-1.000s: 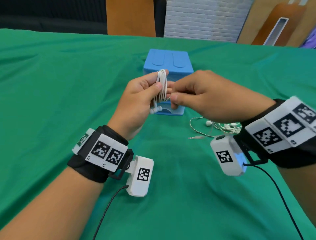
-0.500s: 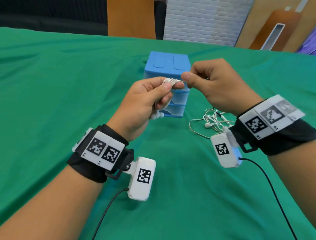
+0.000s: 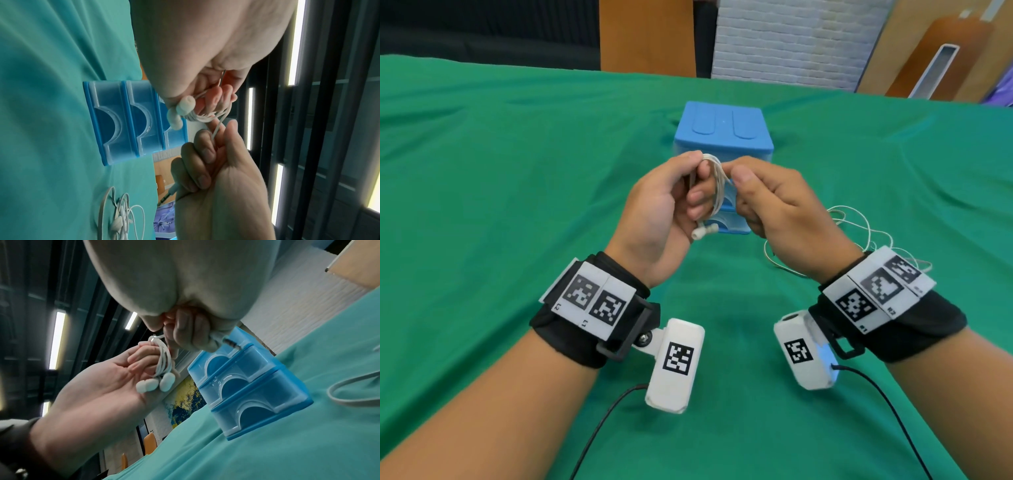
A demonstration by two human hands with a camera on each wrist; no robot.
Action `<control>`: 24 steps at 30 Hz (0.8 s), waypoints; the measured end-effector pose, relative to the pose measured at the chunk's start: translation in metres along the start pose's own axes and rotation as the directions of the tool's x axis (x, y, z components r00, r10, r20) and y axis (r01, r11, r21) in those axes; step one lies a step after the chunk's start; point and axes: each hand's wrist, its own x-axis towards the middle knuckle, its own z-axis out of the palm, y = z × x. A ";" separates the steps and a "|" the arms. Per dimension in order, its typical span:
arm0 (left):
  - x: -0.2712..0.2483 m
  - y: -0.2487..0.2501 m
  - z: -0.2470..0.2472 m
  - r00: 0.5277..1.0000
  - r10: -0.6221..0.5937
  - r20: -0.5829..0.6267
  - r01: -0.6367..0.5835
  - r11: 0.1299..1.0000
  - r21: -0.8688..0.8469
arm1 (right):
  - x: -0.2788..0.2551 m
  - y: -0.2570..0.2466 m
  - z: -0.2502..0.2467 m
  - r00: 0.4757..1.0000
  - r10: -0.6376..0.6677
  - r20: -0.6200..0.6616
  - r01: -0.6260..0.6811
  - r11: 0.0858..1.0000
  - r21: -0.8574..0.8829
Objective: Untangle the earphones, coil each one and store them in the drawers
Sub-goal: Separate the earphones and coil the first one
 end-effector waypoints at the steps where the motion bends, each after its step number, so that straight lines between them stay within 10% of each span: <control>1: 0.000 0.000 0.000 1.000 -0.003 0.008 0.003 1.000 0.000 | -0.001 -0.001 0.000 1.000 0.001 -0.022 0.000 1.000 0.021; 10: -0.002 0.002 0.005 0.997 0.054 0.052 -0.056 0.998 0.035 | 0.003 -0.006 0.008 0.961 -0.083 -0.262 0.101 0.993 0.057; 20: 0.006 -0.002 -0.004 0.995 0.098 -0.035 -0.099 0.994 -0.046 | 0.016 -0.008 0.010 0.982 -0.027 -0.186 0.037 0.998 0.050; 24: 0.009 -0.004 -0.009 0.983 0.143 -0.117 -0.113 0.967 0.227 | 0.022 -0.004 -0.004 0.987 -0.034 -0.157 0.014 0.992 -0.127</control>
